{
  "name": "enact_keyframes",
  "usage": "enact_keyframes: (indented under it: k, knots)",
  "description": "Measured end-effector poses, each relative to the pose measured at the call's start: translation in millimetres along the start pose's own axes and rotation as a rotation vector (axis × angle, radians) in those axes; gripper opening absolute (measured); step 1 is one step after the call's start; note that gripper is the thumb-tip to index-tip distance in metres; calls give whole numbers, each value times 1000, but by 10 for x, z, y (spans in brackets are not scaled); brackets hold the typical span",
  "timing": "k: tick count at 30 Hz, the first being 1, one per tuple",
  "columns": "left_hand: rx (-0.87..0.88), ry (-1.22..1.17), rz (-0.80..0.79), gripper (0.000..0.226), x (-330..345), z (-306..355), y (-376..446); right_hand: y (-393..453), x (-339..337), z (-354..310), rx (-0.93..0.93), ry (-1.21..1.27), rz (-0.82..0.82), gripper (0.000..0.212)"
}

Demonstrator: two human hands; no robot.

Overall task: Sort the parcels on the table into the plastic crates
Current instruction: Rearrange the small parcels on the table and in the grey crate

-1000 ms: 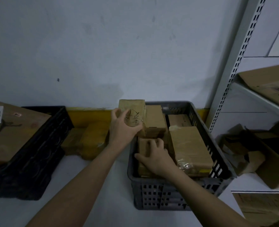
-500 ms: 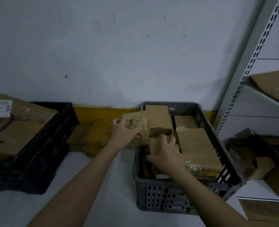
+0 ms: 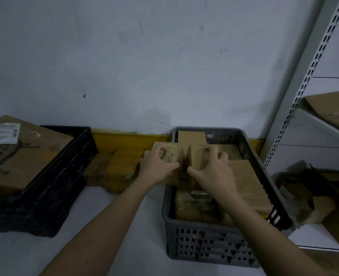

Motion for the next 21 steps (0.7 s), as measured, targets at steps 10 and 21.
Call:
enact_keyframes:
  k: [10,21]
  knots:
    - [-56,12,304,71,-987,-683,-210,-58,368,-776,-195,212,-52,73]
    - [-210,11,230,71,-1190,-2244,-480,-196,1828,-1425,-192,120,-301,76]
Point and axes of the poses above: each hand's wrist, its own y-axis towards the middle knuckle, its own x-axis out of the palm, z = x × y, the point moved 8 cm from there along y, towards the middle knuckle, and after that the axes turned 9 degrees about x, right-handed, at the moved point
